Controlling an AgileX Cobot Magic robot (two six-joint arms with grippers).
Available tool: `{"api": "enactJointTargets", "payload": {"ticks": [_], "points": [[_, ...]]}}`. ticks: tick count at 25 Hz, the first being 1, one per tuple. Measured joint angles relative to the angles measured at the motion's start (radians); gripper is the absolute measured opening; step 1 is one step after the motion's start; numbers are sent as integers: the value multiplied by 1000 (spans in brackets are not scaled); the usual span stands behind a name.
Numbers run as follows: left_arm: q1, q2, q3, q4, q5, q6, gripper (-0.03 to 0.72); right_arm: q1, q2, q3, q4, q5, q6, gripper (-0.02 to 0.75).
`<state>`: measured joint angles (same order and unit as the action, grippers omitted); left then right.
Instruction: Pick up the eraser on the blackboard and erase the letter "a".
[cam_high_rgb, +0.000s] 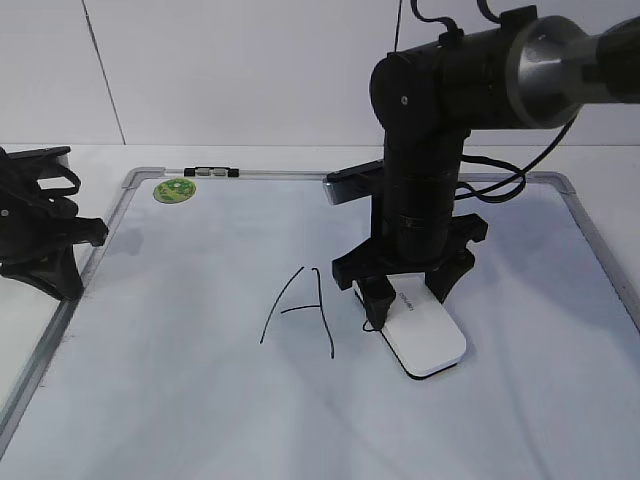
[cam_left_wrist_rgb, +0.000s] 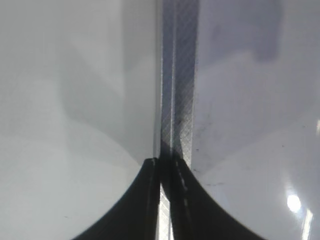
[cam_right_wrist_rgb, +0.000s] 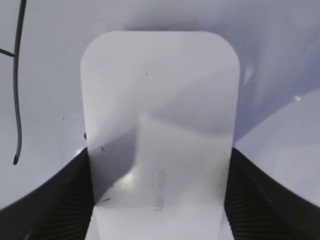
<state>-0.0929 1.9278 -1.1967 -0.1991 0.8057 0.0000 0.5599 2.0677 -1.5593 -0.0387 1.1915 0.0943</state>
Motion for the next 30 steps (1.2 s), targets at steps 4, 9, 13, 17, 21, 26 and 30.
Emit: {"api": "enactJointTargets", "payload": {"ticks": [4, 9, 13, 17, 21, 26, 30], "points": [[0, 0, 0, 0, 0, 0, 28, 0, 1, 0, 7, 0, 0, 541], [0, 0, 0, 0, 0, 0, 29, 0, 1, 0, 14, 2, 0, 541], [0, 0, 0, 0, 0, 0, 29, 13, 1, 0, 39, 5, -2, 541], [0, 0, 0, 0, 0, 0, 29, 27, 1, 0, 51, 7, -2, 541], [0, 0, 0, 0, 0, 0, 29, 27, 1, 0, 55, 7, -6, 541], [0, 0, 0, 0, 0, 0, 29, 31, 1, 0, 39, 8, -2, 541], [0, 0, 0, 0, 0, 0, 29, 22, 1, 0, 27, 9, 3, 541]]}}
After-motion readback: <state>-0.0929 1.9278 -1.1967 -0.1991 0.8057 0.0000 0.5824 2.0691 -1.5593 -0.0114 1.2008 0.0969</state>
